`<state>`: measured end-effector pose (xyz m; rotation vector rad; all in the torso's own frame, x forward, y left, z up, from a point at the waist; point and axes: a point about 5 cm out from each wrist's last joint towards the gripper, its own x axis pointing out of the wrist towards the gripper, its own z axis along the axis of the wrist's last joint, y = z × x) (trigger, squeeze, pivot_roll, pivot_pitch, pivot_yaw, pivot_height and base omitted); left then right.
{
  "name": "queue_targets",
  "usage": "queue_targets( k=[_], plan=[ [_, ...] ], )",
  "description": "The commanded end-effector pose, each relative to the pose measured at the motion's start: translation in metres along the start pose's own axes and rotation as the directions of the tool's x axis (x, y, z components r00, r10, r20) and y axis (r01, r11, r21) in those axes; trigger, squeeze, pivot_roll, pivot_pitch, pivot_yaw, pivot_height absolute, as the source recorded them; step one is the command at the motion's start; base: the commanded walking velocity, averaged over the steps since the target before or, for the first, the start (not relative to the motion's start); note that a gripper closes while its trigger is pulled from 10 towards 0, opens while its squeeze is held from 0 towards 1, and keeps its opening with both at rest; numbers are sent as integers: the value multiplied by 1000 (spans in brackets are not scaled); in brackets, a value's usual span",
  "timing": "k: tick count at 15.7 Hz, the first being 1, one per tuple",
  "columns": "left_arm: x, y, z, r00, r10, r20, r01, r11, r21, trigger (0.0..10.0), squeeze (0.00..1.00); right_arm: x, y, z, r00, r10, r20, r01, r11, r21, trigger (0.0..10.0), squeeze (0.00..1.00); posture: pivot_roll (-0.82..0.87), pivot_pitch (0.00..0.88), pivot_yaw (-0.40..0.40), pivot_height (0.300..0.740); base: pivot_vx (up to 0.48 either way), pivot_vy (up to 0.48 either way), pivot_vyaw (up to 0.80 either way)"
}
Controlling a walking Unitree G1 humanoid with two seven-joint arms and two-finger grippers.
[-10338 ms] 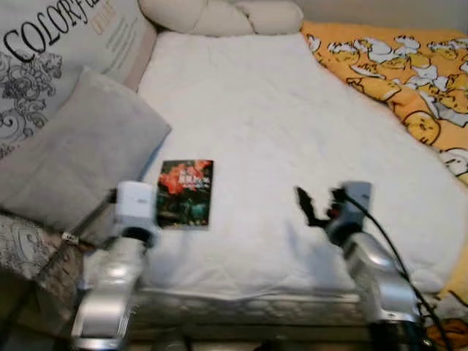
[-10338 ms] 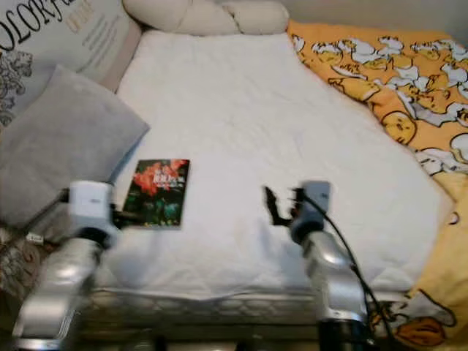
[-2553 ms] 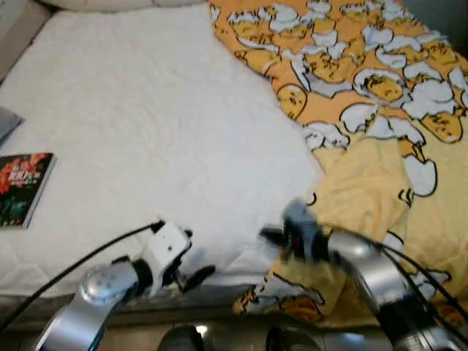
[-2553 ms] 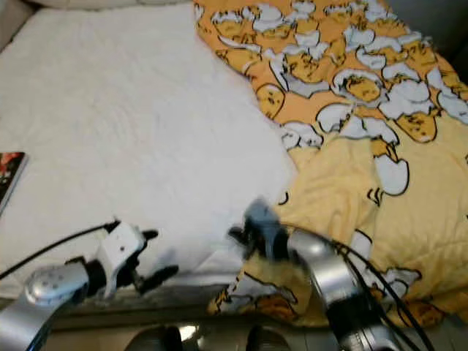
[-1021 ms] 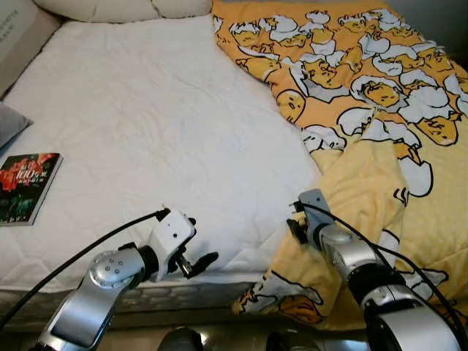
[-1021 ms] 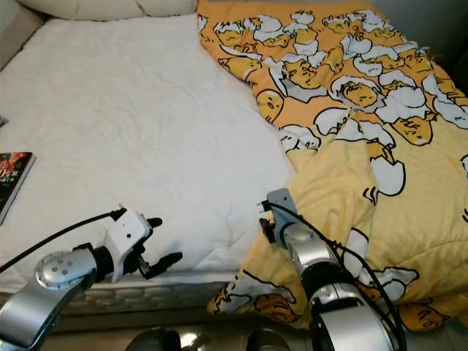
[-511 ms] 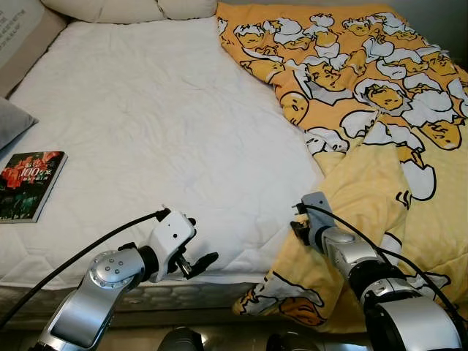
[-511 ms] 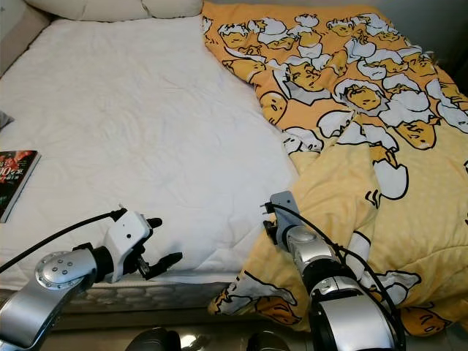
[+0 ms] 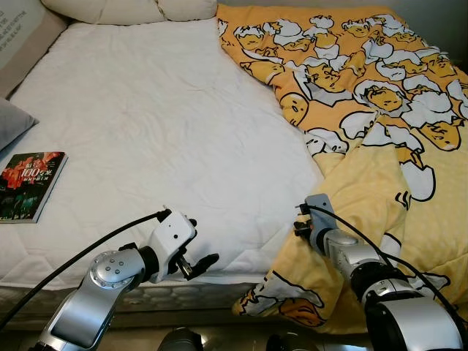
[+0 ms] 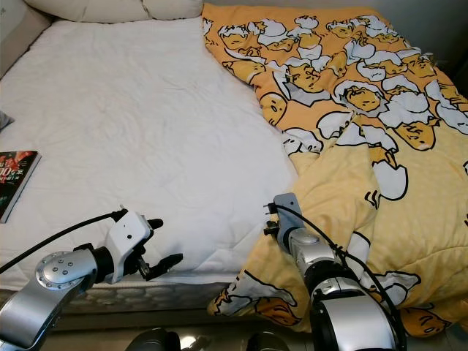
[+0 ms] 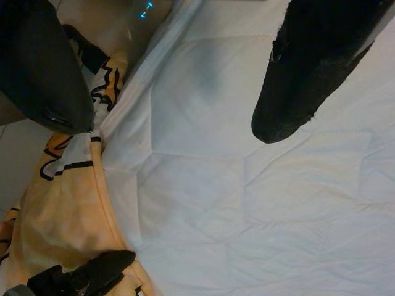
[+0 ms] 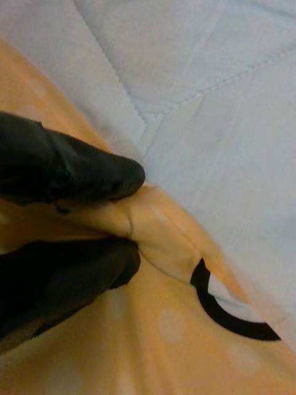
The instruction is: Clean up the room
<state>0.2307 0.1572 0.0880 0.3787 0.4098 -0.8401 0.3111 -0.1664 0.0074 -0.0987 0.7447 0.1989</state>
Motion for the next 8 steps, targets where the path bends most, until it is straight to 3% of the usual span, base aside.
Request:
queue_targets(
  k=[1,8],
  plan=[
    [0,0,-2,1000,-7,-12,7,1000,12,10000,169,-1,-2,-10,999,6,-32,-5,1000,20,0,0,102,73,10,740,0,0,0],
    [1,-1,-2,1000,-14,-13,14,1000,14,10000,165,-6,-7,-13,985,172,4,-172,985,20,0,0,94,62,16,740,0,0,0]
  ],
)
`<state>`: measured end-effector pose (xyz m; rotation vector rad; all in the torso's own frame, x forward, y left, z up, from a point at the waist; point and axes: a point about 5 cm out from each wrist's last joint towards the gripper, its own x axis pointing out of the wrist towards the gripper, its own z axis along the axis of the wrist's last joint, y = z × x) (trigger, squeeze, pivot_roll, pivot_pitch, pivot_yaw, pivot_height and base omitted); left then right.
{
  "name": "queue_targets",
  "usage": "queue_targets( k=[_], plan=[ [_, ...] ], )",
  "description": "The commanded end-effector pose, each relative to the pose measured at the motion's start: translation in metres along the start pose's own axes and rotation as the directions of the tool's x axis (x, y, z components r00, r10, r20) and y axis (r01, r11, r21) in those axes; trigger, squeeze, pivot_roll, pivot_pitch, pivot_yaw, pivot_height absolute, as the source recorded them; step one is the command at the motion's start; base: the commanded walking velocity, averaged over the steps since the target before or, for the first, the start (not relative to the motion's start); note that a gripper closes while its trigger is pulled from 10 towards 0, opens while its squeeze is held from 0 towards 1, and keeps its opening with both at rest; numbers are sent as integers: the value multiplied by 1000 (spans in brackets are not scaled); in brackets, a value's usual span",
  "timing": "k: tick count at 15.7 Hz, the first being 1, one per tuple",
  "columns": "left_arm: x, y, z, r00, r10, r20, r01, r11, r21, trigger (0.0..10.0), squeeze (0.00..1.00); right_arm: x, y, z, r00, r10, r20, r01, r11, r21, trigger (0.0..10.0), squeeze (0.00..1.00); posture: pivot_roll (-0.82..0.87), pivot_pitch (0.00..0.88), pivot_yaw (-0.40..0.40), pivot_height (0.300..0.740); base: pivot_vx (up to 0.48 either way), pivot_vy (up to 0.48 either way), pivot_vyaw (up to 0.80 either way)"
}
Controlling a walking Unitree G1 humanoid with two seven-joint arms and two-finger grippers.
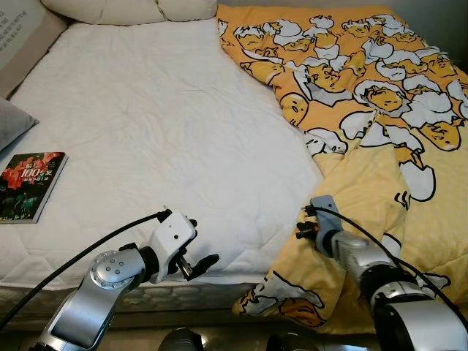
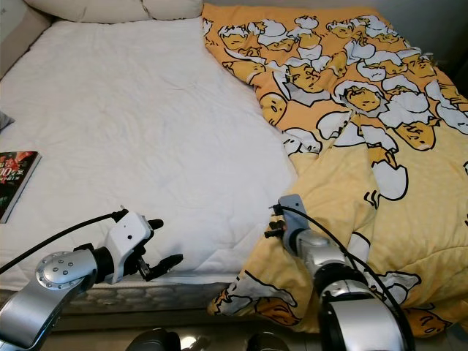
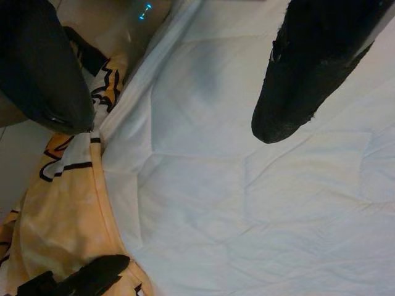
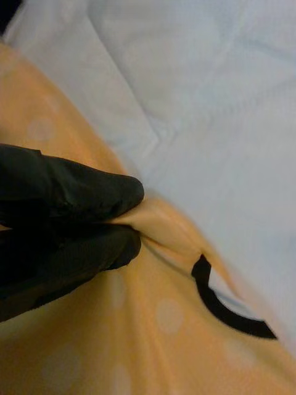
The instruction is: Clean up the room
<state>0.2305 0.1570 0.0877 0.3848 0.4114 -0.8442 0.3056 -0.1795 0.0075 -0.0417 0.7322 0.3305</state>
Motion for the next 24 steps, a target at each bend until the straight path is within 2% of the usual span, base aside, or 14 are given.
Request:
queue_targets(
  k=[1,5,6,7,10,11,14,15,16,17,18,20,23,24],
  plan=[
    [1,-1,-2,1000,-11,-9,11,1000,8,10000,165,0,4,-7,998,56,-11,-55,998,19,0,0,94,62,16,740,0,0,0],
    [1,-2,-2,1000,-13,-9,13,1000,10,10000,169,-14,15,-1,902,427,65,-422,903,-81,0,0,90,63,20,740,0,0,0],
    [1,-2,-2,1000,-16,-9,16,1000,11,10000,169,-27,23,0,783,619,63,-607,781,-146,0,0,90,65,21,740,0,0,0],
    [1,-2,-2,1000,-16,-8,16,1000,10,10000,169,-34,26,0,729,682,52,-667,725,-172,0,0,90,65,21,740,0,0,0],
    [1,-2,-1,1000,-17,-7,18,1000,9,10000,169,-77,55,-1,406,912,-58,-894,383,-232,0,0,89,70,22,740,0,0,0],
    [1,-1,-1,1000,-18,-6,18,1000,8,10000,169,-85,60,-5,353,929,-109,-916,319,-243,0,0,88,71,22,740,0,0,0],
    [2,-2,-1,1000,-21,-5,21,1000,7,10000,173,-82,58,-12,400,900,-175,-896,344,-281,0,0,87,73,23,740,0,0,0],
    [2,-3,-1,1000,-23,-5,23,1000,7,10000,165,-73,53,-17,500,842,-204,-843,419,-336,10000,0,87,74,23,740,0,0,0],
    [3,-3,0,1000,-24,-4,24,1000,8,10000,169,-70,52,-16,553,810,-195,-812,471,-345,10000,0,87,74,23,740,0,0,0],
    [3,-3,0,1000,-24,-4,24,1000,8,10000,165,-71,52,-14,575,798,-179,-798,500,-336,10000,741,89,74,23,740,0,0,0],
    [3,-3,0,1000,-24,-5,24,1000,8,10000,169,-70,53,-13,582,794,-174,-794,509,-332,10000,1000,89,74,23,740,0,0,0],
    [4,-3,-1,1000,-25,-6,25,1000,9,10000,169,-71,51,-8,584,800,-137,-790,522,-322,10000,1000,89,74,25,740,0,0,0],
    [4,-2,-1,1000,-25,-8,25,1000,11,10000,169,-85,50,3,495,860,-121,-847,446,-290,10000,1000,88,74,26,740,0,0,0],
    [4,-2,-1,1000,-24,-8,24,1000,12,10000,165,-82,48,6,528,843,-102,-822,478,-310,10000,1000,87,73,25,740,0,0,0]
  ],
)
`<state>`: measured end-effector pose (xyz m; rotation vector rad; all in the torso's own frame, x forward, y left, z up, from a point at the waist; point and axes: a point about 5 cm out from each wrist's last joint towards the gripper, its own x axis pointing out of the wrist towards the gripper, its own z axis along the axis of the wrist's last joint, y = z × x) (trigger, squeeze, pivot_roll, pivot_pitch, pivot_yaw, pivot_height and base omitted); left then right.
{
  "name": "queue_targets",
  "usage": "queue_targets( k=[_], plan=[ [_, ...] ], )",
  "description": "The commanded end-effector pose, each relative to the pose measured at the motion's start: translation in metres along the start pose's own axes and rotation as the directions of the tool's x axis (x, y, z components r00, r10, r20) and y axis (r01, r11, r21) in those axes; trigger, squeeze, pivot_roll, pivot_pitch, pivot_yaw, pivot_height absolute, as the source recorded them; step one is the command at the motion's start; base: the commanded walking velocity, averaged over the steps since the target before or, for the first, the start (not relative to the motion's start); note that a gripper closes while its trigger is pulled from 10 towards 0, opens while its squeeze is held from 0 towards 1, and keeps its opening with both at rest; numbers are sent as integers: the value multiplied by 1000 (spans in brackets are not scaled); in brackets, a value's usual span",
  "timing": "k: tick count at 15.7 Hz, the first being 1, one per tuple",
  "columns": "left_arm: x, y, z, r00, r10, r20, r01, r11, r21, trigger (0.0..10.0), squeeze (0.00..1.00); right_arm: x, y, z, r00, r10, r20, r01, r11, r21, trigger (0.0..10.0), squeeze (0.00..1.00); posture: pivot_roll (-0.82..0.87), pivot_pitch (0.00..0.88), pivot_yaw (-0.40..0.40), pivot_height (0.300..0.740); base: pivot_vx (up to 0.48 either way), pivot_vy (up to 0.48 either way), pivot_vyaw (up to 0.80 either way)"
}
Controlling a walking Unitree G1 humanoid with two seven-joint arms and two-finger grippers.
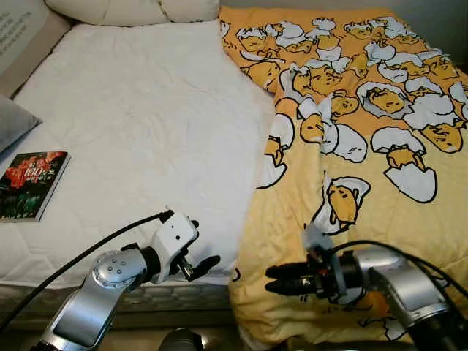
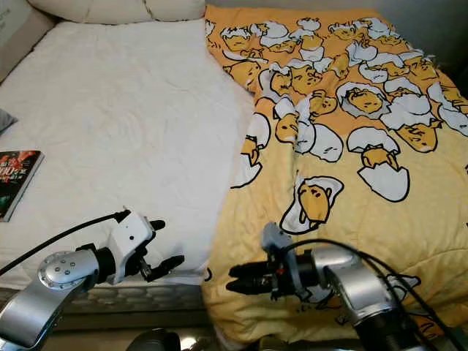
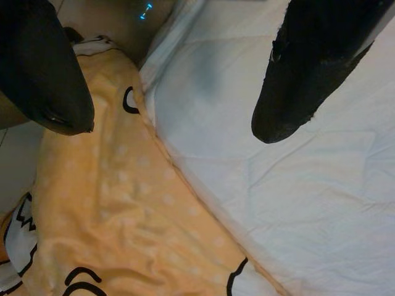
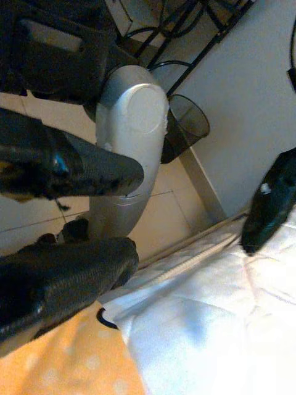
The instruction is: Clean up the room
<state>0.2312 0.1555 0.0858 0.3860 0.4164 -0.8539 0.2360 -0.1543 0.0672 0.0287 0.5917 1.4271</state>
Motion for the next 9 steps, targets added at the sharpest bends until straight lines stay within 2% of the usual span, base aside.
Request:
queue_targets(
  k=[1,3,4,6,7,9],
  plan=[
    [2,-1,0,1000,-13,-5,13,1000,11,10000,165,-1,-8,4,996,-87,19,88,996,-28,10000,1000,86,74,25,740,0,0,0],
    [2,0,0,1000,-11,-5,11,1000,10,10000,173,8,-33,6,943,-333,9,333,943,-16,10000,1000,86,74,25,740,0,0,0],
    [2,0,-1,1000,-10,-5,10,1000,9,10000,169,12,-41,6,909,-417,-3,417,909,-8,10000,1000,86,74,25,740,0,0,0],
    [2,1,-1,1000,-7,-6,7,1000,8,10000,169,20,-55,6,830,-556,-32,557,830,15,10000,1000,90,75,20,740,0,0,0],
    [2,1,-1,1000,-5,-6,5,1000,8,10000,169,25,-62,6,776,-629,-47,631,775,37,10000,1000,90,75,20,740,0,0,0],
    [3,0,-1,1000,-6,-4,6,1000,8,10000,169,34,-71,4,712,-698,-82,702,711,38,10000,1000,94,75,19,740,0,0,0]
  ],
)
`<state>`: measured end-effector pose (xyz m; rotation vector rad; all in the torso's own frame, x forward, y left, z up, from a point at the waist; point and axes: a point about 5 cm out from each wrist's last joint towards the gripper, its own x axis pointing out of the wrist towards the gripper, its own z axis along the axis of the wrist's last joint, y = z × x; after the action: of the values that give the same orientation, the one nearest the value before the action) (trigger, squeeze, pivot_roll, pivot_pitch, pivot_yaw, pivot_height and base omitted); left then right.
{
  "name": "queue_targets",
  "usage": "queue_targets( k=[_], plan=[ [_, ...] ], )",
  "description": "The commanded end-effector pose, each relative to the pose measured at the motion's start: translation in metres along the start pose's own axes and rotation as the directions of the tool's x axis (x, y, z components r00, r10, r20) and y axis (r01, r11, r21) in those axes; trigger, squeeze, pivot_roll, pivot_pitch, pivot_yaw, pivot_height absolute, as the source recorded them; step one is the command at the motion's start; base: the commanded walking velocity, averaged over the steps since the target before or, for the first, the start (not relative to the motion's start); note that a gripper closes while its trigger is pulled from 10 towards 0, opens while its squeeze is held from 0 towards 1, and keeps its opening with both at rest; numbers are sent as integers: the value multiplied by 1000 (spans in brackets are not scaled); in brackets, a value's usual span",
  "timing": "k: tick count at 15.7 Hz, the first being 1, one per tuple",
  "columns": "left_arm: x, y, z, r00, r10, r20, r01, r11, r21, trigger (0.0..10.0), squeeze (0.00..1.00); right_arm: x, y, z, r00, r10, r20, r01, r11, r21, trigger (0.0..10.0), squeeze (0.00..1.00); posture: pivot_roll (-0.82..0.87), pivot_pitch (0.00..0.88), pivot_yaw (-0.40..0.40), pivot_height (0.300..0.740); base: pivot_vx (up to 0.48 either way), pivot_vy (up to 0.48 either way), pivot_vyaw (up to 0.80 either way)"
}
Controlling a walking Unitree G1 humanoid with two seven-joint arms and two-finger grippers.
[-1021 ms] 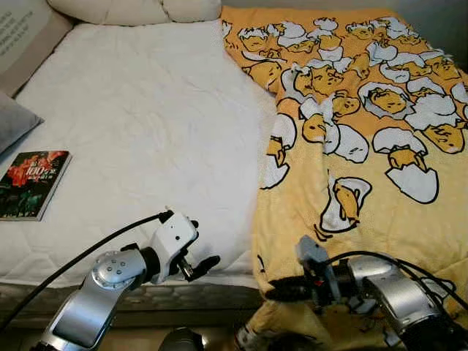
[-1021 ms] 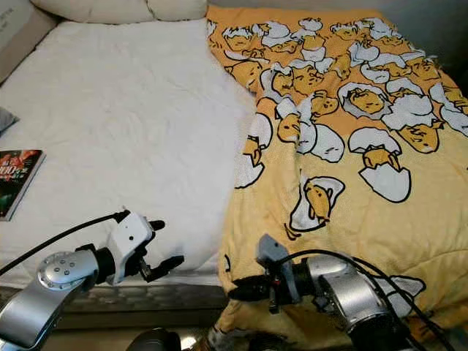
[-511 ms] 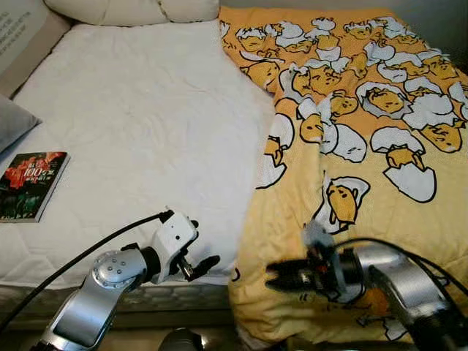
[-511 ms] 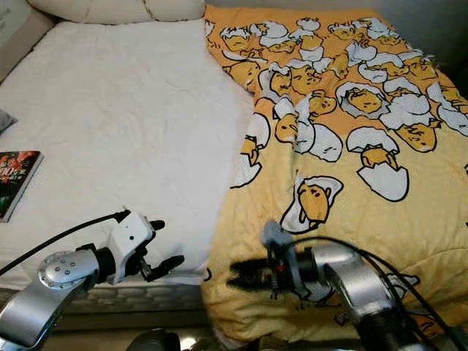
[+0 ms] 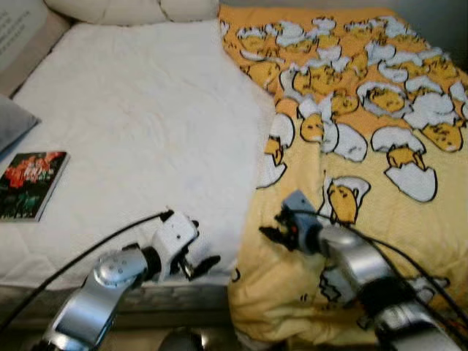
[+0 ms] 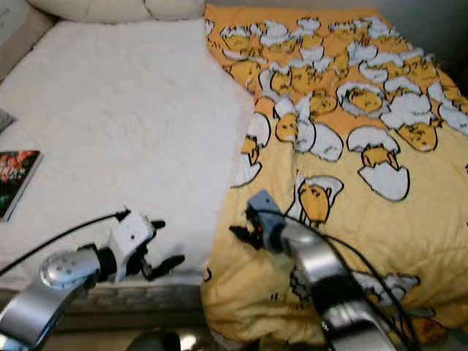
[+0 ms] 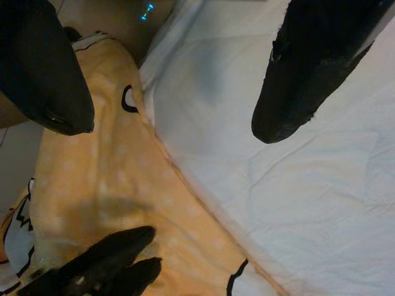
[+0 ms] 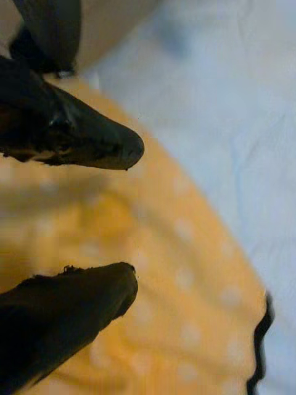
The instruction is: Clean up the room
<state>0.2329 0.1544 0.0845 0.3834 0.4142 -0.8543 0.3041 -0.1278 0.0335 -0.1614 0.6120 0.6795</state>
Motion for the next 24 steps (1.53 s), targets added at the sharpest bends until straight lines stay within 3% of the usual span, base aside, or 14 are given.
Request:
queue_targets(
  k=[1,2,3,5,8,10,11,12,24],
  plan=[
    [2,-1,0,1000,-7,-6,7,1000,10,10000,169,6,0,-2,999,-49,-24,49,999,8,10000,1000,94,75,19,740,0,0,0],
    [2,-1,0,1000,-8,-5,8,1000,10,10000,165,11,4,0,998,-53,-29,54,998,18,10000,698,96,76,16,740,0,0,0],
    [2,-2,1,1000,-10,-4,10,1000,11,10000,169,17,10,4,998,-50,-31,51,999,18,10000,0,98,81,14,740,0,0,0],
    [2,-3,1,1000,-12,-3,12,1000,11,10000,169,24,14,8,996,-75,-45,75,997,4,10000,0,100,84,12,740,0,0,0],
    [0,-6,0,1000,-13,-8,13,1000,11,10000,169,32,20,-10,977,-148,-155,140,988,-61,10000,0,105,90,9,740,0,0,0],
    [-2,-6,0,1000,-10,-10,10,1000,10,10000,169,33,21,-16,970,-160,-181,153,987,-51,10000,0,118,96,3,740,0,0,0],
    [-3,-5,-1,1000,-8,-13,8,1000,9,10000,165,33,21,-18,969,-164,-183,158,986,-43,4627,0,118,96,3,740,0,0,0],
    [-5,-5,-2,1000,-4,-17,4,1000,9,10000,169,34,22,-20,970,-162,-181,160,987,-26,314,0,127,98,-2,740,0,0,0],
    [-7,-5,-1,1000,-4,-22,5,1000,10,10000,169,27,17,-39,965,-174,-194,192,978,78,0,0,131,88,-3,740,0,0,0]
  ],
)
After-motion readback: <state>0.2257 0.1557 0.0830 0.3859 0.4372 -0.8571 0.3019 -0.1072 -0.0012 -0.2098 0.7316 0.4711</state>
